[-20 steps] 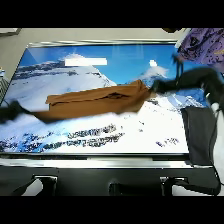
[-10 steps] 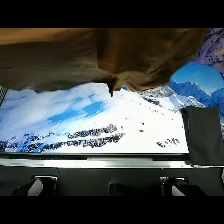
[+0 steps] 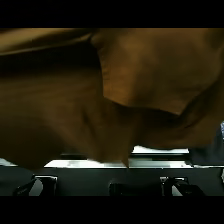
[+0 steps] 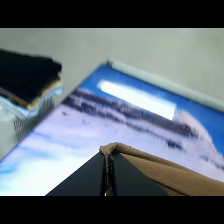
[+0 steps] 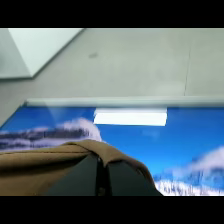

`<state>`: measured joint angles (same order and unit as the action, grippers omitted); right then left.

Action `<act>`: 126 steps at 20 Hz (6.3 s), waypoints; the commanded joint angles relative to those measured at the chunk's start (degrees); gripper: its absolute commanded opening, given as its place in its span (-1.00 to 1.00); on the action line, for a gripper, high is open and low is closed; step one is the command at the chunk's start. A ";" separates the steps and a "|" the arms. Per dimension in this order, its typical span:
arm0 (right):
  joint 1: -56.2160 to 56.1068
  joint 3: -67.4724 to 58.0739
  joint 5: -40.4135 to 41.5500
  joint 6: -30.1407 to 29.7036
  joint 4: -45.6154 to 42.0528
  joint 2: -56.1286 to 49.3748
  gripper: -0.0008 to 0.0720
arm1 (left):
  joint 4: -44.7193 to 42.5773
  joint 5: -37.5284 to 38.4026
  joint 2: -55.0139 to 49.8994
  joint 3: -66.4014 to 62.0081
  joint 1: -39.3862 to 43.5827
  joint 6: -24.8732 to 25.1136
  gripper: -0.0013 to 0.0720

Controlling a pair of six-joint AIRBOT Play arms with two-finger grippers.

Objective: Fold the clothes and pants, and hang the long-sleeved shirts on hangers.

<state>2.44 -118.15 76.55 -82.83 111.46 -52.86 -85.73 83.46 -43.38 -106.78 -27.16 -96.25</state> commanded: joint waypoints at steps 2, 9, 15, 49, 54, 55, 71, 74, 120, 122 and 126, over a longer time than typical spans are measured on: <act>-0.02 2.84 8.50 5.33 0.13 -13.22 -0.91 | 5.84 -0.35 -7.13 13.27 1.38 5.49 -0.92; -4.74 3.23 3.32 1.62 0.15 -44.87 -0.91 | 4.31 -25.46 -32.59 31.39 12.20 3.08 -0.92; -5.29 3.23 -14.99 3.37 -6.19 -59.76 -0.91 | 3.02 -33.86 -53.75 18.43 16.02 1.16 -0.92; -3.37 3.17 12.83 0.68 -13.75 -62.03 0.16 | 2.60 -4.50 -53.96 22.75 21.66 -1.38 0.34; 11.15 11.21 12.09 -7.74 2.47 -49.72 0.16 | -1.38 1.60 -41.81 24.17 14.01 2.21 0.34; 14.67 17.57 11.61 -9.68 6.29 -46.27 0.16 | -1.05 1.11 -38.38 27.54 11.98 2.29 0.34; 22.93 89.26 -5.05 -21.18 20.90 -17.16 0.16 | 0.24 -2.27 -21.86 50.80 5.84 2.36 0.33; 22.62 91.54 -6.51 -22.03 22.71 -17.16 0.15 | 0.24 -2.32 -21.86 50.80 5.84 2.36 0.33; 5.57 84.87 1.88 2.69 7.10 12.81 -0.91 | 20.00 -5.70 -13.44 70.42 -0.94 2.32 -0.92; 5.57 82.60 9.33 5.95 4.52 18.58 -0.91 | 16.87 -1.95 -7.06 71.01 -0.55 -1.40 -0.92; 5.57 78.62 14.84 8.55 2.78 24.17 -0.91 | 14.01 -1.31 3.21 71.32 0.48 -4.57 -0.92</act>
<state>8.05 -36.80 86.02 -77.52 117.12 -32.71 -68.60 80.90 -46.81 -35.48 -27.16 -96.64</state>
